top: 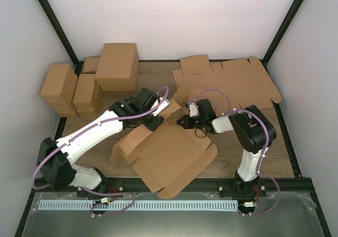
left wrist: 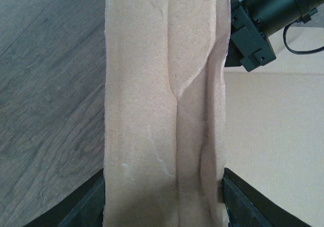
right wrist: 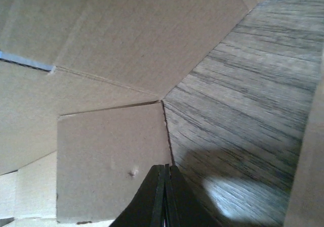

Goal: Fold the paper box

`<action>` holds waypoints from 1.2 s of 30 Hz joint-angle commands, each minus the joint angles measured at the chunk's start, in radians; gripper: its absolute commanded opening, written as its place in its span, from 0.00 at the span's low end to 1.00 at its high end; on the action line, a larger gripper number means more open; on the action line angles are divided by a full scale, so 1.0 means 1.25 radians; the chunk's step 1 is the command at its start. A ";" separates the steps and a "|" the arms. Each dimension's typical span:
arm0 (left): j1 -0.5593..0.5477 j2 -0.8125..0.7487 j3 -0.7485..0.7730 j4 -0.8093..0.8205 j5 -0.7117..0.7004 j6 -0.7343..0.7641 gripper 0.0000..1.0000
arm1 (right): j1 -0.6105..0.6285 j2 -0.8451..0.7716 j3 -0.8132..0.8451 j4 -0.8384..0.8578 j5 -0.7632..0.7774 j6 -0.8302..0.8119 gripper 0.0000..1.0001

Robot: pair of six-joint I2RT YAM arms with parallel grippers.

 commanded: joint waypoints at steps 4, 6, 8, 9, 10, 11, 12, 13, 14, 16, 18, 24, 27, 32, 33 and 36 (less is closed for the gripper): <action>-0.005 0.018 -0.021 -0.023 0.001 -0.010 0.54 | -0.002 -0.101 -0.050 0.004 0.064 -0.024 0.01; -0.005 0.021 -0.020 -0.029 -0.005 -0.011 0.54 | -0.029 -0.119 -0.022 -0.028 0.049 -0.076 0.01; -0.005 0.020 -0.020 -0.026 0.004 -0.012 0.54 | -0.062 -0.124 0.001 -0.047 0.026 -0.124 0.01; -0.006 0.018 -0.019 -0.023 0.008 -0.012 0.54 | -0.083 -0.127 0.007 -0.045 0.012 -0.142 0.01; -0.006 0.016 -0.018 -0.022 0.010 -0.012 0.54 | -0.105 -0.130 0.011 -0.041 -0.007 -0.158 0.02; -0.006 0.014 -0.017 -0.021 0.010 -0.012 0.54 | -0.127 -0.132 0.017 -0.038 -0.023 -0.164 0.03; -0.006 0.012 -0.018 -0.020 0.010 -0.012 0.54 | -0.148 -0.134 0.020 -0.028 -0.031 -0.164 0.04; -0.006 0.011 -0.019 -0.020 0.010 -0.012 0.54 | -0.168 -0.139 0.020 -0.010 -0.039 -0.166 0.05; -0.007 0.011 -0.020 -0.019 0.011 -0.012 0.54 | -0.183 -0.145 0.016 0.018 -0.047 -0.173 0.05; -0.009 0.009 -0.026 -0.015 0.014 -0.011 0.54 | -0.198 -0.163 -0.006 0.101 -0.074 -0.221 0.10; -0.012 0.008 -0.029 -0.012 0.016 -0.012 0.54 | -0.198 -0.178 -0.027 0.187 -0.113 -0.300 0.25; -0.014 0.007 -0.033 -0.008 0.016 -0.008 0.54 | -0.206 -0.083 0.108 0.143 -0.186 -0.440 0.47; -0.015 0.006 -0.031 -0.013 0.008 -0.010 0.54 | -0.208 -0.039 0.174 0.098 -0.198 -0.460 0.49; -0.015 -0.004 -0.035 -0.013 0.010 -0.013 0.54 | -0.214 -0.026 0.211 0.071 -0.179 -0.478 0.81; -0.015 -0.005 -0.035 -0.011 0.012 -0.013 0.54 | -0.215 -0.023 0.221 0.058 -0.177 -0.486 0.82; -0.015 -0.003 -0.036 -0.009 0.016 -0.011 0.54 | -0.223 -0.005 0.256 0.014 -0.248 -0.528 0.83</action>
